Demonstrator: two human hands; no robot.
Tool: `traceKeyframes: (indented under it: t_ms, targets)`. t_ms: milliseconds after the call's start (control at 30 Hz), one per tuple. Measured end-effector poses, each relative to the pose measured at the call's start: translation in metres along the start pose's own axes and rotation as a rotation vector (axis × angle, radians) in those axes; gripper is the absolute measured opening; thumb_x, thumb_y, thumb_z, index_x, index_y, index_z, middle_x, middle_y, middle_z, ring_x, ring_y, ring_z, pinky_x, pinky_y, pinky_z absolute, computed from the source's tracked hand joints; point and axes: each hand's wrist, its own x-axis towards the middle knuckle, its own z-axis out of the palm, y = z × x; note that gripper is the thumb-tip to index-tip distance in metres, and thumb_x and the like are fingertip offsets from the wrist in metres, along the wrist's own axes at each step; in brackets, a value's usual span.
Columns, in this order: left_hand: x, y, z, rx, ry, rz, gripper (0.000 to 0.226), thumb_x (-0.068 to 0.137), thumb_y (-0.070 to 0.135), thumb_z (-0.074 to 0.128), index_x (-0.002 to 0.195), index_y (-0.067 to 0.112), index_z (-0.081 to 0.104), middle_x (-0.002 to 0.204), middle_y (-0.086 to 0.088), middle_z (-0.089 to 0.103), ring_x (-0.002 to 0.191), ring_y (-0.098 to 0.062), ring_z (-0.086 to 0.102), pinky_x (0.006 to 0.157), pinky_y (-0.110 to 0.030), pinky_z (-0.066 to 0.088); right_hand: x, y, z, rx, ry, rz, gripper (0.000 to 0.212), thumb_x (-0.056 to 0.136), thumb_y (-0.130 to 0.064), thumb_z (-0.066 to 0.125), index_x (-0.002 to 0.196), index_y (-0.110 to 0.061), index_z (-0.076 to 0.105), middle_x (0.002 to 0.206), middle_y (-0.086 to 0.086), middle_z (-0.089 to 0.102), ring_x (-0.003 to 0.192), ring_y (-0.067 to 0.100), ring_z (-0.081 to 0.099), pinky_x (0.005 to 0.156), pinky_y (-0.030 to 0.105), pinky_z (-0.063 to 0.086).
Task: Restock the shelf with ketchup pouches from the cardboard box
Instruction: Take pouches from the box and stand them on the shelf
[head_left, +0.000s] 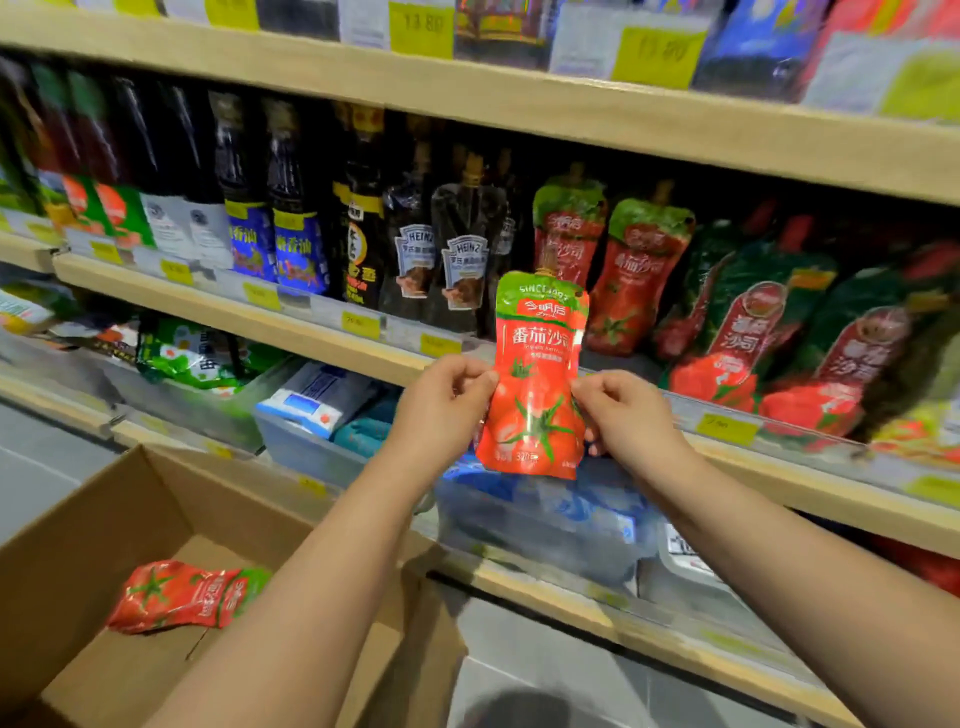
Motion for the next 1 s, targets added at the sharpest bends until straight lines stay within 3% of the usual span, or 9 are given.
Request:
traceKeyframes:
  t_ms: [200, 400, 500, 600, 667, 733, 833, 933, 1000]
  targets:
    - [0.042, 0.056, 0.037, 0.158, -0.011, 0.094, 0.012, 0.084, 0.027, 0.058, 0.087, 0.023, 0.069, 0.074, 0.008, 0.064, 0.074, -0.012, 0.06, 0.068, -0.027, 0.045, 0.023, -0.021, -0.056, 0.102, 0.091, -0.016, 0.022, 0.09, -0.017, 0.052, 0.07, -0.01, 0.059, 0.048, 0.005, 0.049, 0.029, 0.004, 0.045, 0.033, 0.017, 0.038]
    - [0.07, 0.09, 0.064, 0.292, 0.014, 0.169, 0.024, 0.089, 0.024, 0.051, 0.107, 0.018, 0.065, 0.101, -0.004, 0.068, 0.094, -0.023, 0.062, 0.078, -0.03, 0.047, 0.053, -0.035, -0.07, 0.099, 0.23, -0.069, 0.017, 0.091, -0.021, 0.05, 0.094, -0.01, 0.063, 0.056, 0.004, 0.06, 0.042, 0.005, 0.057, 0.044, 0.021, 0.051]
    - [0.073, 0.093, 0.074, 0.369, -0.015, 0.17, 0.017, 0.089, 0.023, 0.046, 0.094, 0.013, 0.059, 0.097, -0.009, 0.063, 0.091, -0.031, 0.059, 0.076, -0.037, 0.048, 0.065, -0.03, -0.07, 0.053, 0.29, -0.097, 0.023, 0.091, -0.017, 0.045, 0.105, -0.013, 0.063, 0.061, 0.0, 0.064, 0.053, 0.008, 0.062, 0.058, 0.026, 0.056]
    - [0.071, 0.088, 0.08, 0.364, -0.041, 0.163, 0.015, 0.09, 0.02, 0.045, 0.085, 0.009, 0.054, 0.087, -0.007, 0.057, 0.082, -0.029, 0.056, 0.067, -0.034, 0.041, 0.07, -0.017, -0.069, 0.018, 0.336, -0.1, 0.025, 0.092, -0.016, 0.044, 0.108, -0.012, 0.063, 0.065, -0.006, 0.063, 0.063, 0.006, 0.065, 0.067, 0.029, 0.056]
    - [0.067, 0.087, 0.083, 0.357, -0.048, 0.169, 0.02, 0.091, 0.02, 0.044, 0.071, 0.016, 0.045, 0.074, 0.0, 0.05, 0.072, -0.023, 0.05, 0.057, -0.031, 0.035, 0.072, -0.01, -0.068, 0.029, 0.347, -0.109, 0.025, 0.092, -0.017, 0.045, 0.109, -0.009, 0.062, 0.068, -0.009, 0.062, 0.068, 0.008, 0.066, 0.073, 0.035, 0.058]
    - [0.064, 0.087, 0.086, 0.361, -0.026, 0.19, 0.032, 0.092, 0.023, 0.044, 0.062, 0.024, 0.032, 0.066, 0.007, 0.04, 0.064, -0.017, 0.042, 0.051, -0.029, 0.027, 0.074, -0.006, -0.066, 0.046, 0.353, -0.115, 0.023, 0.093, -0.017, 0.046, 0.108, -0.011, 0.062, 0.072, -0.009, 0.062, 0.071, 0.012, 0.068, 0.075, 0.037, 0.059]
    - [0.065, 0.086, 0.088, 0.345, -0.023, 0.171, 0.032, 0.092, 0.022, 0.044, 0.063, 0.025, 0.031, 0.067, 0.007, 0.04, 0.064, -0.017, 0.041, 0.053, -0.03, 0.028, 0.074, -0.004, -0.066, 0.016, 0.375, -0.138, 0.021, 0.093, -0.019, 0.047, 0.105, -0.014, 0.063, 0.075, -0.005, 0.066, 0.071, 0.01, 0.068, 0.07, 0.032, 0.057]
    - [0.066, 0.081, 0.089, 0.314, -0.059, 0.119, 0.016, 0.092, 0.022, 0.044, 0.077, 0.016, 0.046, 0.08, -0.002, 0.053, 0.064, -0.015, 0.046, 0.054, -0.028, 0.032, 0.071, 0.002, -0.062, -0.028, 0.356, -0.14, 0.021, 0.092, -0.016, 0.047, 0.103, -0.014, 0.065, 0.084, 0.001, 0.068, 0.074, 0.011, 0.067, 0.073, 0.034, 0.057]
    - [0.064, 0.076, 0.09, 0.335, -0.081, 0.093, 0.023, 0.092, 0.024, 0.043, 0.104, 0.009, 0.056, 0.102, -0.01, 0.062, 0.075, -0.017, 0.054, 0.063, -0.027, 0.037, 0.067, 0.007, -0.06, -0.042, 0.31, -0.098, 0.023, 0.093, -0.014, 0.046, 0.105, -0.009, 0.065, 0.086, 0.001, 0.066, 0.079, 0.016, 0.068, 0.08, 0.042, 0.057]
